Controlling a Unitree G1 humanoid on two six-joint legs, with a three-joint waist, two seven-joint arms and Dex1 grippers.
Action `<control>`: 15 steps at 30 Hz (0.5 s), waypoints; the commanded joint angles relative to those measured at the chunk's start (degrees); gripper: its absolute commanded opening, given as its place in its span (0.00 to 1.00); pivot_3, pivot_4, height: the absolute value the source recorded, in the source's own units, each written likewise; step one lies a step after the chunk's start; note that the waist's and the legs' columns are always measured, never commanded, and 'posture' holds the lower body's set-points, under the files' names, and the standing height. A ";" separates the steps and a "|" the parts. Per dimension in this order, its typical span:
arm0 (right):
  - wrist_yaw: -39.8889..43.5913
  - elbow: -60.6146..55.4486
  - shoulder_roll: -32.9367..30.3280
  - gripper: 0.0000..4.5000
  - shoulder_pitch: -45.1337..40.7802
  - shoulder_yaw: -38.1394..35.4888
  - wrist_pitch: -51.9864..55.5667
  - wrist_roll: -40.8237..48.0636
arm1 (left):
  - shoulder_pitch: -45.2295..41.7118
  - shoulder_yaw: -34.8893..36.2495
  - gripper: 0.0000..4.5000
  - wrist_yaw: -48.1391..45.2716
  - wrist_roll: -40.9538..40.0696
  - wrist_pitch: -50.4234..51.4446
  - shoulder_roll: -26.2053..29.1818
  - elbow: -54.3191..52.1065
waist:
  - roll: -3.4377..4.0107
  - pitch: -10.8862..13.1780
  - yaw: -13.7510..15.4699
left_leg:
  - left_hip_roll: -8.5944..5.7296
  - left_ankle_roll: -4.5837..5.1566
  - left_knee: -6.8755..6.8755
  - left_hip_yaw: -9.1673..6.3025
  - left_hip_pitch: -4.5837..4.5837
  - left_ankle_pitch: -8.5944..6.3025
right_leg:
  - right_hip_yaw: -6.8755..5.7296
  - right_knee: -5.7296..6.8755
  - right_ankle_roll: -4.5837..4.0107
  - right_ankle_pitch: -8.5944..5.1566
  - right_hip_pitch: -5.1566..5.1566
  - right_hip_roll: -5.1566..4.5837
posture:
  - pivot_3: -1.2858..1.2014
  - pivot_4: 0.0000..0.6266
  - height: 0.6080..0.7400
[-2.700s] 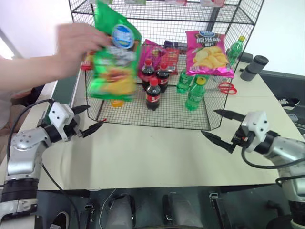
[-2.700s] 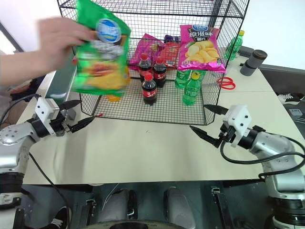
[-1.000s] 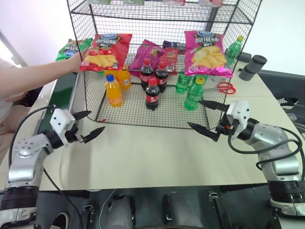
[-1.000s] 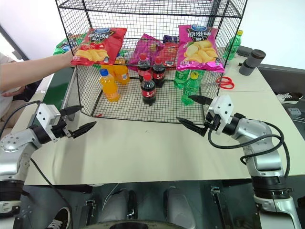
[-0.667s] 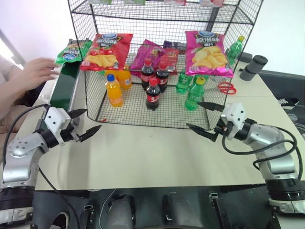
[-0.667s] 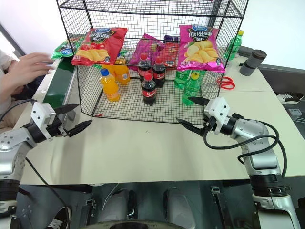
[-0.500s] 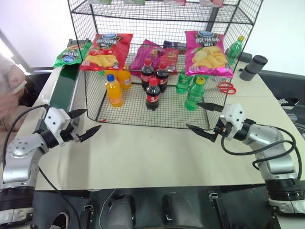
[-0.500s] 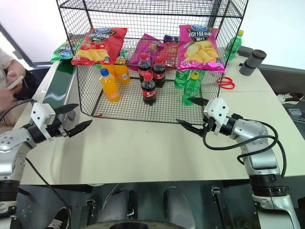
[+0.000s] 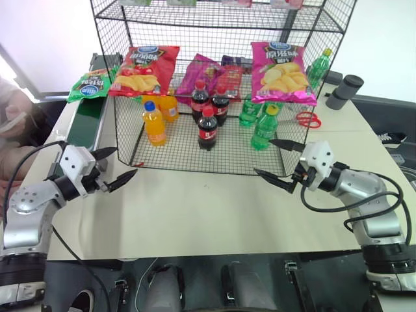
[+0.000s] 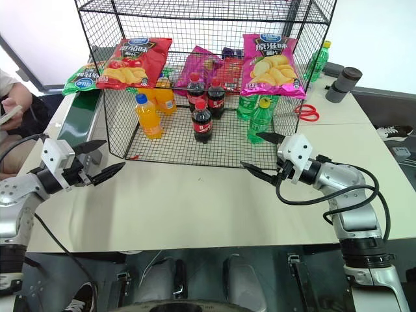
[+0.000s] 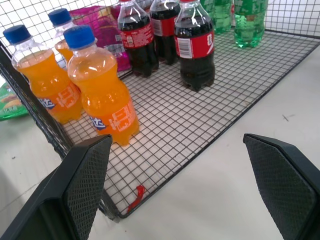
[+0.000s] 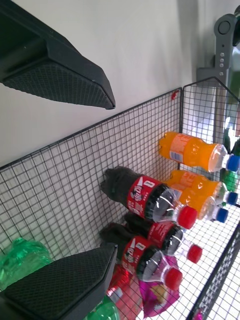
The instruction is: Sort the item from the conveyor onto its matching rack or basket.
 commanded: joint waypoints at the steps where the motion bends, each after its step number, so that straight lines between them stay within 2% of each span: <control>1: 2.43 -1.38 0.18 0.99 -0.85 -0.51 4.30 5.43 | 0.94 3.15 1.00 0.49 -1.10 -0.99 0.88 -1.77 | 0.00 0.00 -0.01 | 0.00 0.00 0.00 0.00 0.00 0.00 | 0.00 0.00 0.00 0.00 0.00 0.00 | 0.52 0.24 1.00; 7: 2.27 -1.01 0.65 0.99 -2.29 0.36 3.98 4.37 | 3.50 5.45 1.00 0.53 -3.07 0.56 1.03 -3.70 | 0.00 0.00 0.02 | 0.00 0.00 0.00 0.00 0.00 0.00 | 0.00 0.00 0.00 0.00 0.00 -0.01 | 0.52 0.24 1.00; 12: 3.15 -0.97 0.84 0.99 -2.98 1.40 5.13 4.83 | 5.83 6.92 1.00 2.34 -1.08 -1.31 1.64 -5.45 | 0.00 0.00 0.02 | 0.00 0.00 0.00 0.00 0.00 0.00 | 0.00 0.00 -0.01 0.00 0.00 -0.02 | 0.52 0.24 1.00; 15: 4.48 -2.52 2.06 0.99 -3.47 1.57 12.65 11.15 | 9.54 9.61 1.00 4.77 0.07 -1.94 1.62 -7.92 | 0.00 0.00 -0.08 | 0.01 0.00 0.00 0.00 0.00 0.00 | 0.00 0.00 -0.01 0.00 0.00 -0.02 | 0.52 0.24 1.00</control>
